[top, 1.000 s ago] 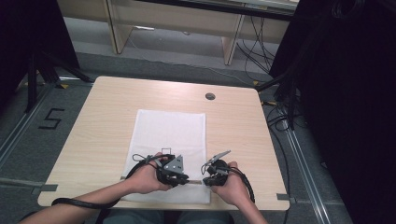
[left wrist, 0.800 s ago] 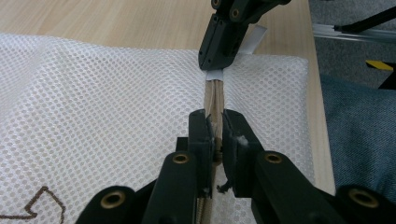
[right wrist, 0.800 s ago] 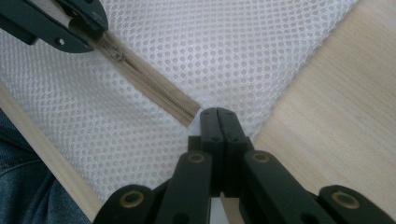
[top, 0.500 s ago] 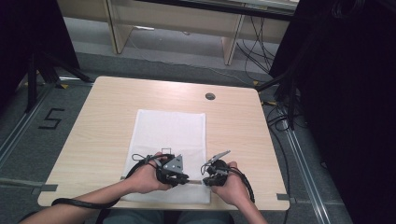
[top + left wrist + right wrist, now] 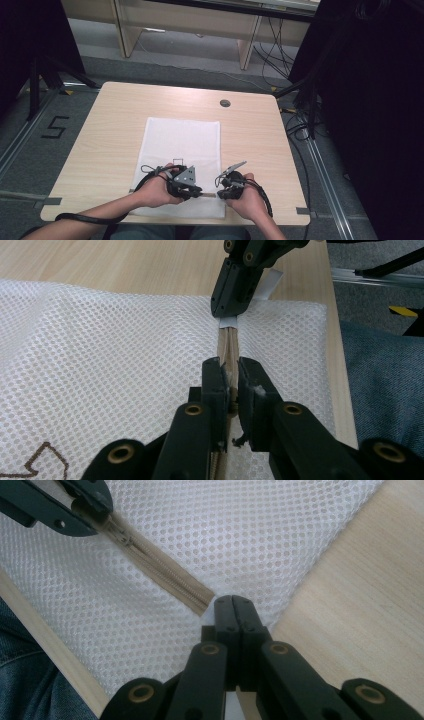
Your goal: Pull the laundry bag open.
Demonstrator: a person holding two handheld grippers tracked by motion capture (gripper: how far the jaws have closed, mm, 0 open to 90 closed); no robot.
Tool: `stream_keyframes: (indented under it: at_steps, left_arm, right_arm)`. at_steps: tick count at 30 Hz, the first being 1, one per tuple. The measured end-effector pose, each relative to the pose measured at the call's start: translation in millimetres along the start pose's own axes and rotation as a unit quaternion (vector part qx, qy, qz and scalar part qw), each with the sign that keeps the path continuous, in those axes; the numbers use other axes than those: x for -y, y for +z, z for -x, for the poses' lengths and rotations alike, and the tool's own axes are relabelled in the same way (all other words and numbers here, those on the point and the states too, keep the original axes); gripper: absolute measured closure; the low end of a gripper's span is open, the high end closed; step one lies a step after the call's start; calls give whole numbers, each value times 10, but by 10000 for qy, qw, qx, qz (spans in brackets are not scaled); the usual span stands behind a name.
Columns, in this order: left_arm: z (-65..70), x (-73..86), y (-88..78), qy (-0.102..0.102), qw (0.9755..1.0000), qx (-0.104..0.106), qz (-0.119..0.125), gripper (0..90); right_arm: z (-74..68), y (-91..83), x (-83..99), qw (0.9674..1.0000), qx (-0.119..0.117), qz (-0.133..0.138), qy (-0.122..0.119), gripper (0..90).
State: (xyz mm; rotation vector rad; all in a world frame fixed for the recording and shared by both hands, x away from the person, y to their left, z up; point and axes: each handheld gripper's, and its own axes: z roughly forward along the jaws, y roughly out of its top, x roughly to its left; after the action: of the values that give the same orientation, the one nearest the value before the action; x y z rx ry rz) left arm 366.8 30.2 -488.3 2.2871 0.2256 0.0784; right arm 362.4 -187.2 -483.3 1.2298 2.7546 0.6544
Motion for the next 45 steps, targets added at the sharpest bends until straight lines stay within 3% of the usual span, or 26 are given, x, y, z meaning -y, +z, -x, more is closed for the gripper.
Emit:
stream_keyframes:
  at_steps: [6, 8, 11, 14, 19, 39, 43, 44, 45]
  left_arm:
    - [-5, 12, 2, -67, 10000, 26, 35, 822]
    - [-8, 12, 0, -78, 10000, 37, 43, 822]
    - [-11, 13, -8, -27, 10000, 16, 34, 822]
    - [-13, 27, -31, -108, 9999, 19, 45, 822]
    - [-11, 32, -54, -97, 9999, 31, 41, 822]
    - [-14, 60, -111, -69, 10000, 4, 17, 822]
    - [-22, 81, -131, -106, 9999, -1, 41, 822]
    - [-32, 83, -135, -49, 10000, 23, 52, 822]
    - [-17, 87, -134, -118, 9999, -1, 16, 822]
  right_arm:
    - [14, 7, -7, 10000, -27, 17, -76, 900]
    - [-3, -3, -4, 10000, 6, -57, 78, 900]
    - [12, 5, -5, 10000, -7, -17, -43, 900]
    - [16, 8, -12, 10000, -14, -18, -74, 900]
    - [-5, -3, -6, 9999, 18, -64, 93, 900]
    - [-4, 0, -9, 10000, 22, -63, 60, 900]
    - [-20, -8, -11, 9998, 50, -124, 144, 900]
    - [-11, 2, -11, 10000, 2, -42, 43, 900]
    - [1, 3, -11, 10000, 14, -26, -25, 900]
